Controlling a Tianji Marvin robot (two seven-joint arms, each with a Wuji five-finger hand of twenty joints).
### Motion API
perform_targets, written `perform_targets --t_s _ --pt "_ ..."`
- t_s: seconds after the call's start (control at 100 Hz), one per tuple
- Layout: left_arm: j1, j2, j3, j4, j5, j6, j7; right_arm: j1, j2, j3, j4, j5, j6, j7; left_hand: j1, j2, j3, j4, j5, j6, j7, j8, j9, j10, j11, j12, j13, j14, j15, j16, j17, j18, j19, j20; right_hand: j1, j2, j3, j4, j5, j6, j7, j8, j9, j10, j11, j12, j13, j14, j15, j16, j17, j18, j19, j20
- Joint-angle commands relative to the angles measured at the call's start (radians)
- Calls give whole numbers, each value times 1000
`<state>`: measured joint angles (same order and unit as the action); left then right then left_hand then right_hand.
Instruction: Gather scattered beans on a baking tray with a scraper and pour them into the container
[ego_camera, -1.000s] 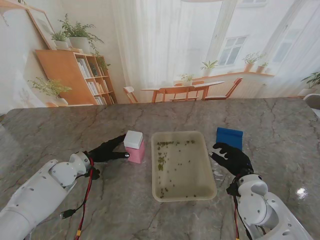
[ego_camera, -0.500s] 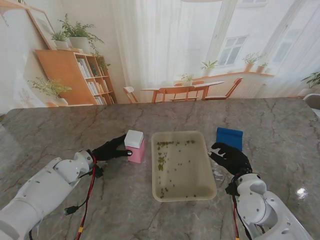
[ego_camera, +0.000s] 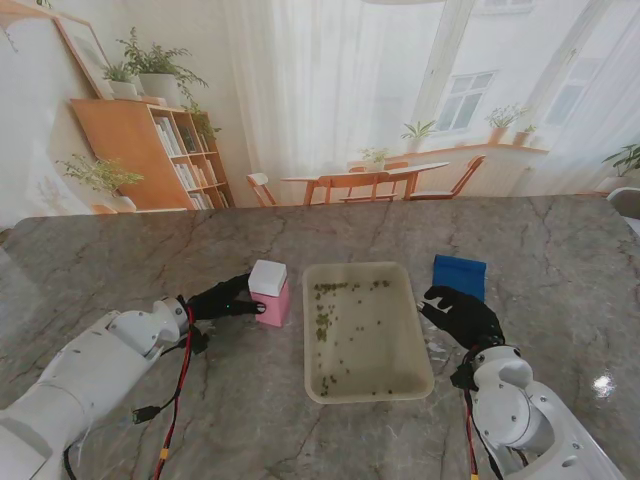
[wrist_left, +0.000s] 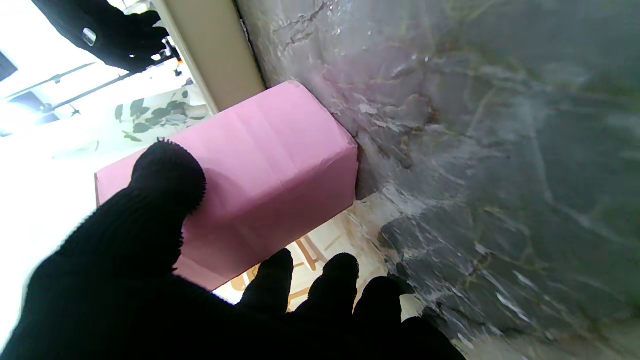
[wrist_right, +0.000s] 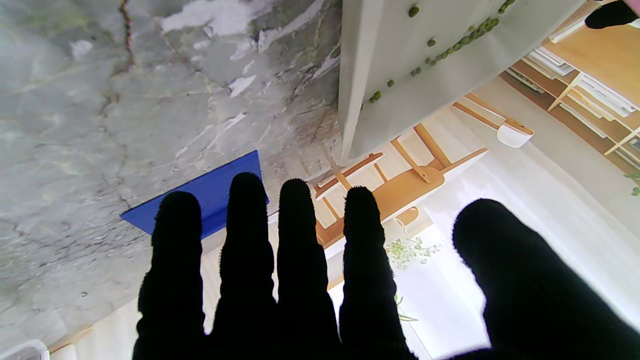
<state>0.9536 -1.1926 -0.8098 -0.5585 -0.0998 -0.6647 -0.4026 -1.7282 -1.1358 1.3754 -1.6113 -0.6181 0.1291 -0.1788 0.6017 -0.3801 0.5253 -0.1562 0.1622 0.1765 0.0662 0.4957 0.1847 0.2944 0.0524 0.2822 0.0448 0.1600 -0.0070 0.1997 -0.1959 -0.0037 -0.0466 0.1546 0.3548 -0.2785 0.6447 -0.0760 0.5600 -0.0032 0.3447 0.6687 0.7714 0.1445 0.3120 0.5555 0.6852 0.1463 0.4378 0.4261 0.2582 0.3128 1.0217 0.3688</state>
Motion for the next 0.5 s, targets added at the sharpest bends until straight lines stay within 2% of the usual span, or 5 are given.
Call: perform_targets --t_s 0.0,0.08,0.28,0.49 --pt "31 -47 20 19 3 11 -33 -2 -2 0 -1 4 3 12 12 -38 33 41 -51 -57 35 88 24 -36 3 16 136 52 137 53 187 227 520 101 -2 28 -22 -14 10 2 12 -12 5 2 24 16 9 7 9 13 3 16 25 20" --pt "32 -56 16 28 -14 13 -43 -3 -3 1 -2 4 6 10 39 -53 50 43 -10 -86 55 133 44 -44 10 21 156 48 145 57 200 225 533 106 -1 30 -23 -13 10 3 13 -12 6 3 25 16 9 8 10 13 4 16 27 20" --pt "45 -76 1 40 -49 24 -55 -6 -4 3 -4 5 11 6 118 -73 71 43 114 -148 151 344 133 -88 43 74 228 30 168 83 233 212 604 140 2 32 -25 -13 17 5 17 -12 8 2 26 17 10 8 12 13 5 17 30 19" --pt "65 -78 -7 22 -56 36 -29 -9 -6 5 -7 9 19 2 210 -74 62 47 200 -188 306 531 237 -148 88 159 301 5 187 112 268 197 670 172 5 33 -27 -12 21 8 19 -12 11 4 28 17 11 9 15 13 4 18 32 19"
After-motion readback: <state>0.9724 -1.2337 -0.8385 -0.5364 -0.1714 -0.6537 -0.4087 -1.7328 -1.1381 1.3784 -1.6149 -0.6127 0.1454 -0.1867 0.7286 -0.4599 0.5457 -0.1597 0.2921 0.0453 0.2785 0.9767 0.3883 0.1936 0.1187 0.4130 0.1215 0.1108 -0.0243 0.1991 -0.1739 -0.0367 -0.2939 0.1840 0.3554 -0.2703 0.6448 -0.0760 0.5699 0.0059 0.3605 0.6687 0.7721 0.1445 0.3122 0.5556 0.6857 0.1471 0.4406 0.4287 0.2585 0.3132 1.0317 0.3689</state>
